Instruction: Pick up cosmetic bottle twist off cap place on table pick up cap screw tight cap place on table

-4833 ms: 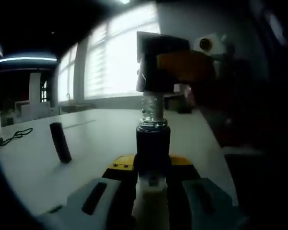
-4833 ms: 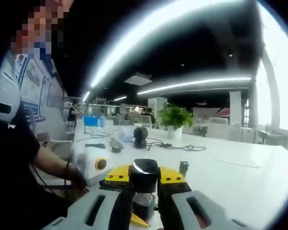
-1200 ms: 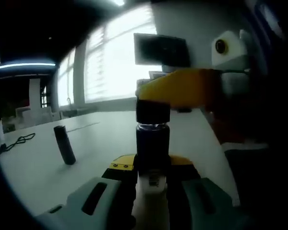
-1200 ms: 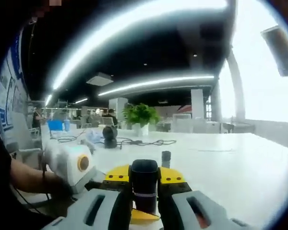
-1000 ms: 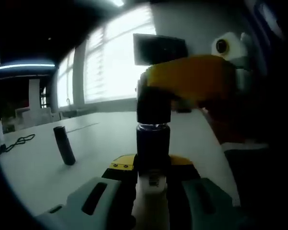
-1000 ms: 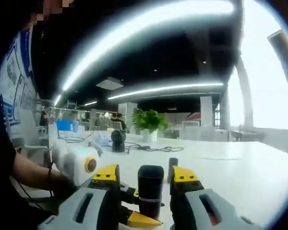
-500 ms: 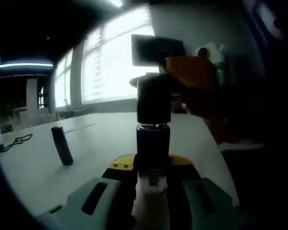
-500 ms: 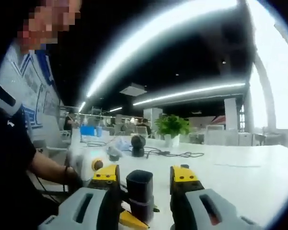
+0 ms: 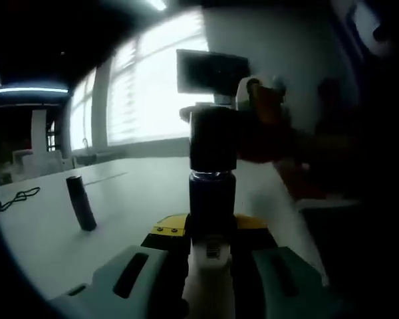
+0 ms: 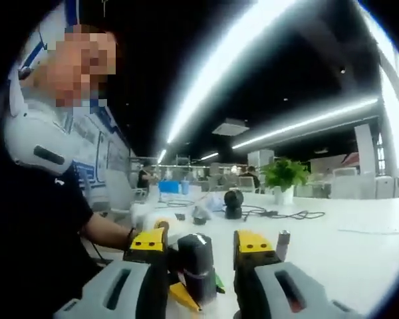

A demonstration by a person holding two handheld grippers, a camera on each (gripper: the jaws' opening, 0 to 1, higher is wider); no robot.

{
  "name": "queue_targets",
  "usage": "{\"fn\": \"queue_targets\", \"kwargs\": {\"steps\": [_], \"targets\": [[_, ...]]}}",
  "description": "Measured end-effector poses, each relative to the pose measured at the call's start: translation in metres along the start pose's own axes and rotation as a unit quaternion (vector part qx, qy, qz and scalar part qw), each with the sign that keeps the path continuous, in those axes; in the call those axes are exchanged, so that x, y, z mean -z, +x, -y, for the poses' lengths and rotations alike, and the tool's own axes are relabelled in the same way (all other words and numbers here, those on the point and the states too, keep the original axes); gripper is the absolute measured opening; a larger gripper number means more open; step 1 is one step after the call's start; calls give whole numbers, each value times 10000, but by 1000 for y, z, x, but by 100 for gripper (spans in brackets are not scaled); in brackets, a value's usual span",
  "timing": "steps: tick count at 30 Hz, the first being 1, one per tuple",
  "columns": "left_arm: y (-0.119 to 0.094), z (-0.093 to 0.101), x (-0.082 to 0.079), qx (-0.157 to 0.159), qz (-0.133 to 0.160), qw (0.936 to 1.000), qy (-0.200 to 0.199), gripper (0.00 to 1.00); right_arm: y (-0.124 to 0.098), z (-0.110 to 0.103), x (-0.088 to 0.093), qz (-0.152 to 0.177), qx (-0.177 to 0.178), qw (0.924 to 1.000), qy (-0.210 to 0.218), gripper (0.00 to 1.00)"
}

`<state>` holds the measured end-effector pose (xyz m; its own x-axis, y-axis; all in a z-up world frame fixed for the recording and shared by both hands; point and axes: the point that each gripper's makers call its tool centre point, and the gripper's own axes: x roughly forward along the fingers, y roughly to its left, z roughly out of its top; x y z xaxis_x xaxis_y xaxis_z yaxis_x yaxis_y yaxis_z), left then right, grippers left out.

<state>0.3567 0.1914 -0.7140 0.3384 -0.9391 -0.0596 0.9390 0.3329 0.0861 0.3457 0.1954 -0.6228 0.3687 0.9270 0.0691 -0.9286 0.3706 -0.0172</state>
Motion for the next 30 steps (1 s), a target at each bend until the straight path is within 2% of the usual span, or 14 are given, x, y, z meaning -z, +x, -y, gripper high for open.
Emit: {"fn": "queue_targets", "kwargs": {"steps": [2, 5, 7, 14, 17, 21, 26, 30], "targets": [[-1, 1, 0, 125, 4, 9999, -66, 13, 2, -4, 6, -132, -282, 9995, 49, 32], [-2, 1, 1, 271, -1, 9995, -162, 14, 3, -7, 9, -229, -516, 9984, 92, 32], [-3, -1, 1, 320, -33, 9991, -285, 14, 4, -8, 12, -344, -606, 9975, -73, 31], [-3, 1, 1, 379, 13, 9991, -194, 14, 13, -8, 6, -329, -980, 9946, 81, 28], [-3, 1, 1, 406, 4, 9989, -232, 14, 16, -13, 4, -369, -1298, 9906, 232, 28], [-4, 3, 1, 477, 5, 9986, -232, 14, 20, -13, 8, -524, -1615, 9853, 179, 28], [-4, 3, 2, 499, -4, 9986, -199, 14, 23, -9, 11, -560, -1826, 9813, 252, 26], [-4, 3, 2, 501, -5, 9985, -201, 14, 26, -18, 14, -612, -2045, 9767, 239, 25]]}}
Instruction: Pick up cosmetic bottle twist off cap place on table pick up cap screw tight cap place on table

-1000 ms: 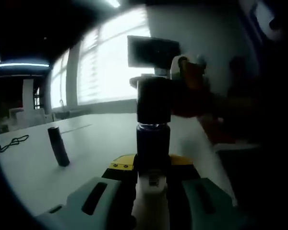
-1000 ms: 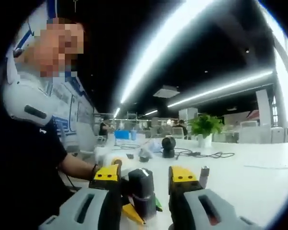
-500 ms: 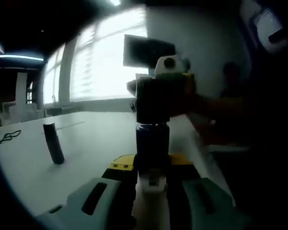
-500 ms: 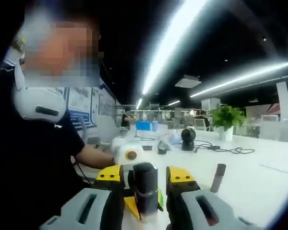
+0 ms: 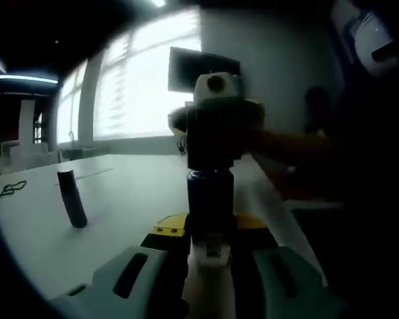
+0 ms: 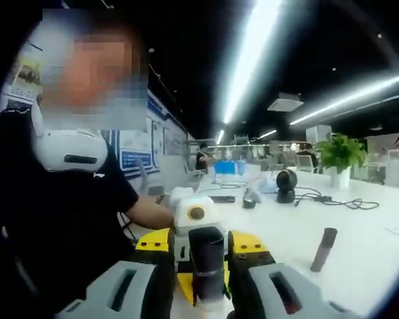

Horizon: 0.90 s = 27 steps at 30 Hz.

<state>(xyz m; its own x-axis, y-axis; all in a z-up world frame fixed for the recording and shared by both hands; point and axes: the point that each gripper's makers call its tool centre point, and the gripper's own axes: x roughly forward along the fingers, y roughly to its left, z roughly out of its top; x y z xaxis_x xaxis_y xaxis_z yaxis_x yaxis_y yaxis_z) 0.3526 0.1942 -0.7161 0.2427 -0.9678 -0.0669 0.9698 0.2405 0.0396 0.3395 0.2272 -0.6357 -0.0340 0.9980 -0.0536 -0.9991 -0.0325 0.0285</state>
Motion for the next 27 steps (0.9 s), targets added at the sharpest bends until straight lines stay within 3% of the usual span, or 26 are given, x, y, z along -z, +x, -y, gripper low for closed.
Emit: {"fn": "queue_targets", "kwargs": {"steps": [12, 15, 27], "targets": [[0, -1, 0, -8, -3, 10000, 3, 14, 3, 2, 6, 104, -7, 9999, 64, 20], [0, 0, 0, -6, 1, 10000, 20, 14, 3, 5, 5, 129, 65, 9999, 8, 15], [0, -2, 0, -165, -13, 9998, 97, 14, 1, 8, 6, 116, 515, 9984, -193, 14]]}}
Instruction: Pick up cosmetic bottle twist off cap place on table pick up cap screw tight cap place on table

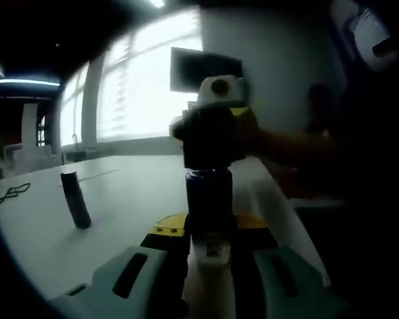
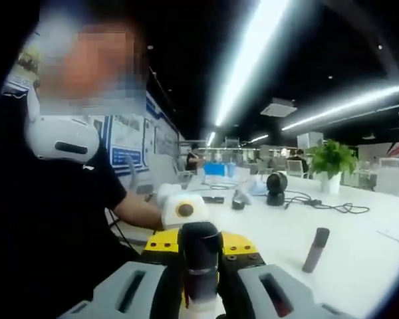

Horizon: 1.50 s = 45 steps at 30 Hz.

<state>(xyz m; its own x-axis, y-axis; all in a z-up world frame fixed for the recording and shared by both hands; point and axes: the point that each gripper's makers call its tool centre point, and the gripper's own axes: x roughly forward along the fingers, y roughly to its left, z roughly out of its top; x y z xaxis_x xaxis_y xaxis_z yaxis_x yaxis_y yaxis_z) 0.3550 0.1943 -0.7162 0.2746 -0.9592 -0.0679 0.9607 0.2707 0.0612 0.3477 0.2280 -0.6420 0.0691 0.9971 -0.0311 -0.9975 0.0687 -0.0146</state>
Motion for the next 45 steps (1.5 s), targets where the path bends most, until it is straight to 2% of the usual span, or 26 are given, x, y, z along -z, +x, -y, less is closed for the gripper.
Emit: {"fn": "queue_targets", "kwargs": {"steps": [7, 12, 23, 33, 38, 45], "targets": [[1, -5, 1, -256, -19, 9996, 133, 14, -2, 5, 0, 34, 492, 9988, -36, 14], [0, -6, 1, -289, -23, 9994, 173, 15, -4, 7, 0, 19, 708, 9974, -97, 14], [1, -14, 1, -653, -90, 9977, 148, 14, -2, 12, -1, 19, 1365, 9904, -216, 14], [1, -20, 2, -969, -148, 9951, 102, 14, -6, 20, 0, 78, 1932, 9811, -65, 14], [0, -24, 3, -1131, -160, 9934, 95, 14, -5, 23, 0, 3, 2249, 9743, -82, 14], [-3, -27, 4, -1310, -180, 9912, 75, 14, -3, 24, 1, 84, 2641, 9644, 85, 14]]}}
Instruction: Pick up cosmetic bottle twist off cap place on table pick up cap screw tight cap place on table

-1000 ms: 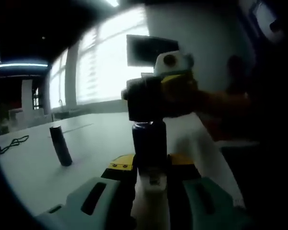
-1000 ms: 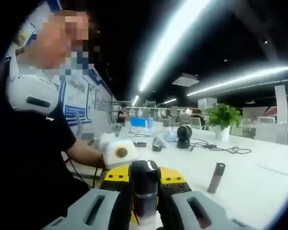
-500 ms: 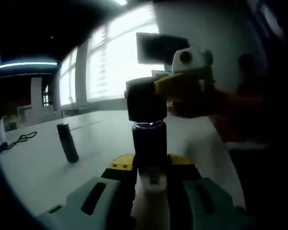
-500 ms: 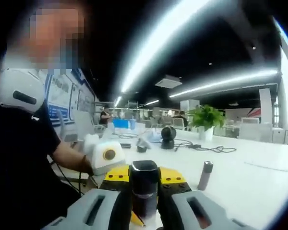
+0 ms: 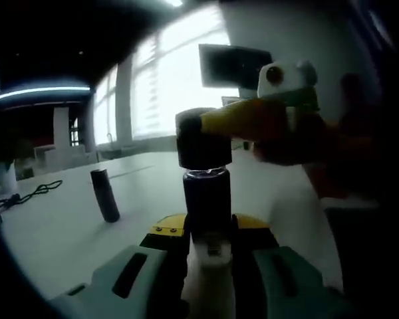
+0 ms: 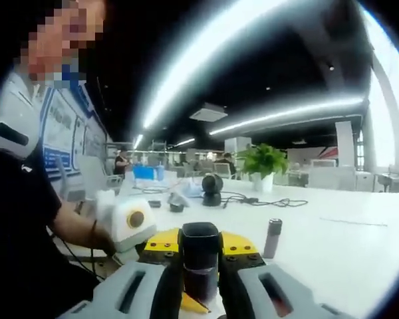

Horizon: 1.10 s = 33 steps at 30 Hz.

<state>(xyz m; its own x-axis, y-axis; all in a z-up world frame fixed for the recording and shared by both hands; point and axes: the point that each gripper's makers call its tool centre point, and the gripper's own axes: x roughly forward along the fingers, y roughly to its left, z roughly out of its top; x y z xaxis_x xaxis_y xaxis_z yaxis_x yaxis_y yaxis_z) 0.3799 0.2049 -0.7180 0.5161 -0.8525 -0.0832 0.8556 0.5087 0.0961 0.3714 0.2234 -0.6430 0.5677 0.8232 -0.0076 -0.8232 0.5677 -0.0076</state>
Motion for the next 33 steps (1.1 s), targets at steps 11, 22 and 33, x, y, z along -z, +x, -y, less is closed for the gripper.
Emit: {"fn": "queue_targets", "kwargs": {"steps": [11, 22, 33], "targets": [[-1, -4, 1, -186, -15, 9998, -18, 14, 1, 1, -1, 41, 1075, 9941, -143, 14], [-2, -4, 1, -203, -14, 9998, -34, 14, 0, 2, 0, -9, 1817, 9831, -204, 14], [-2, -7, 1, -290, -27, 9996, -30, 14, -2, 9, 0, 167, 2628, 9644, -234, 14]]}}
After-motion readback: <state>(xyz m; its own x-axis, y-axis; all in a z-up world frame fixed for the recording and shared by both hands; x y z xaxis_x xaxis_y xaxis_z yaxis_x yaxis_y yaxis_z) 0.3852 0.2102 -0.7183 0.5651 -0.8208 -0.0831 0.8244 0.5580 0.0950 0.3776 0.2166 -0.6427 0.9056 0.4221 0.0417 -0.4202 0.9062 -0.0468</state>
